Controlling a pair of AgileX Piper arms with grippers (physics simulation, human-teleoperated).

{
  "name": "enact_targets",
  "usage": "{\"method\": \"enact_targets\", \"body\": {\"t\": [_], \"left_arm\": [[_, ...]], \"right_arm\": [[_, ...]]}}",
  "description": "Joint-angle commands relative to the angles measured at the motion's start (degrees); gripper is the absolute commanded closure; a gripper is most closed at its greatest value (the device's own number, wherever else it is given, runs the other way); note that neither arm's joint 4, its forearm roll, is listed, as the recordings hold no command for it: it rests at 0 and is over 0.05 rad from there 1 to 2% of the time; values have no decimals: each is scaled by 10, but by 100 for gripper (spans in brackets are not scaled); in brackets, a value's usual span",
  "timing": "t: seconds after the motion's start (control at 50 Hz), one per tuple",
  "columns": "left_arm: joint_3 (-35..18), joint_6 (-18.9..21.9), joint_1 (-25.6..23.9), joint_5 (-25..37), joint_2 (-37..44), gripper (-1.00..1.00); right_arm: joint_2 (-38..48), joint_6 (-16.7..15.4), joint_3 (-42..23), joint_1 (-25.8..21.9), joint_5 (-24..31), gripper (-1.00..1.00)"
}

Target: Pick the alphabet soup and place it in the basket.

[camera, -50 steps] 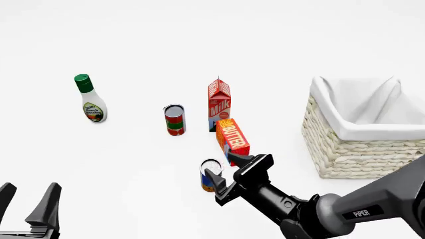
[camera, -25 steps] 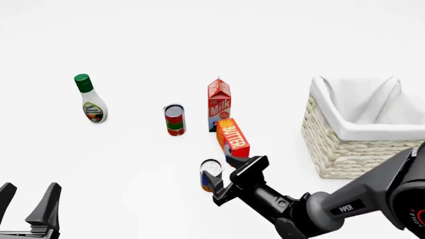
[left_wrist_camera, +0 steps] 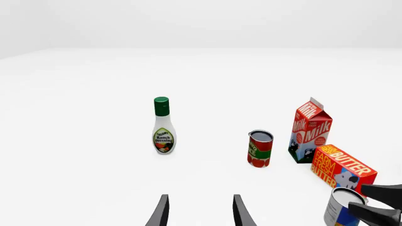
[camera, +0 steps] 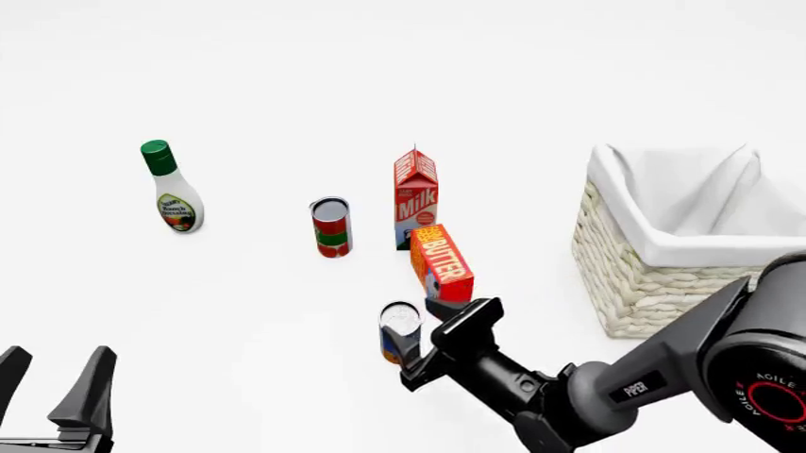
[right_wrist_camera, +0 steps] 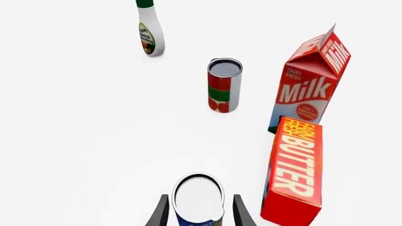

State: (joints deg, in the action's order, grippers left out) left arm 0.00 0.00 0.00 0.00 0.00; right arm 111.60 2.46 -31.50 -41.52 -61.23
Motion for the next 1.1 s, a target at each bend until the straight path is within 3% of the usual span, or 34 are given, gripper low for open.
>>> {"method": "enact_targets", "body": {"t": [0.02, 1.1], "left_arm": [[0, 0, 0, 0, 0, -100], [0, 0, 0, 0, 0, -100]], "right_arm": [[12, 1, -7, -1, -1, -100], [87, 10, -50, -4, -2, -100]]}}
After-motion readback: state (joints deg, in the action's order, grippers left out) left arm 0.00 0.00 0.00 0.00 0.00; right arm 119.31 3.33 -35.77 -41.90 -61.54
